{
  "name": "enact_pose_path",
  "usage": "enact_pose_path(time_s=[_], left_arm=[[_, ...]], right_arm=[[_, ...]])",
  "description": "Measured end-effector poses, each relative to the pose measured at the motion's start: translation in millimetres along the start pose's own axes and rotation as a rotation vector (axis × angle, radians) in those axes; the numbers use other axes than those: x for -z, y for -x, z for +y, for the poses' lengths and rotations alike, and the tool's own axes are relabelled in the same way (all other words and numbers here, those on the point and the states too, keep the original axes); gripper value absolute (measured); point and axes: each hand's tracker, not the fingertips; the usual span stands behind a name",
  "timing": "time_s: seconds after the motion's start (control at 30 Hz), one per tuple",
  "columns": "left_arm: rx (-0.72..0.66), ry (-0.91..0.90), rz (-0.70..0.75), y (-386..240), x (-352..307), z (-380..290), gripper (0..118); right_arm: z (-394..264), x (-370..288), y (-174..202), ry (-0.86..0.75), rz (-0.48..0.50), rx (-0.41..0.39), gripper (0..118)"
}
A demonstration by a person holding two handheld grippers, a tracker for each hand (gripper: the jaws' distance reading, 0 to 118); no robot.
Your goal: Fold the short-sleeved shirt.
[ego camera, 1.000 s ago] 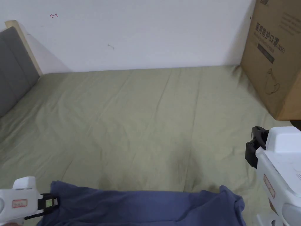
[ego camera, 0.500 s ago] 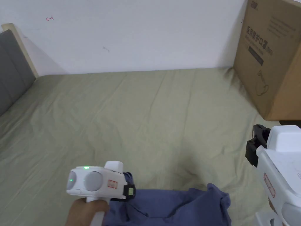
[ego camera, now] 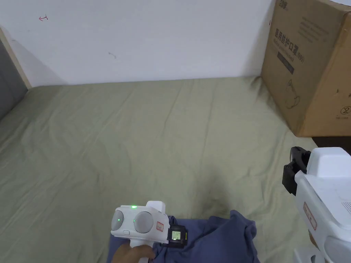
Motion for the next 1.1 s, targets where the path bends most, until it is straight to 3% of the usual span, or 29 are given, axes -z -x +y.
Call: enact_pose_path(time_s=[0.27, 0.43, 0.53, 0.6, 0.63, 0.67, 0.8, 1.1], left_arm=[[0.002, -0.345, 0.051, 25, -92, 0, 106], [0.009, -0.458, 0.187, 52, -106, -11, 90], [-0.002, -0.485, 0.192, 66, -100, -25, 62], [-0.002, -0.496, 0.194, 73, -91, -33, 20], [-0.004, -0.492, 0.193, 75, -85, -37, 7], [-0.012, -0.479, 0.185, 76, -80, -40, 2], [-0.043, -0.391, 0.130, 75, -54, -55, 0], [0.031, -0.213, 0.047, 28, 16, -75, 0]], right_arm=[[9, -2, 6, -0.020, 0.013, 0.002, 1], [12, -1, 10, -0.025, 0.026, -0.004, 1], [12, 0, 11, -0.024, 0.029, -0.002, 1], [12, 0, 12, -0.022, 0.029, -0.001, 1], [11, 0, 12, -0.020, 0.030, -0.001, 1], [11, 0, 13, -0.018, 0.030, 0.000, 1], [8, 0, 12, -0.007, 0.028, -0.001, 1], [2, 2, 2, 0.013, 0.014, 0.000, 1]])
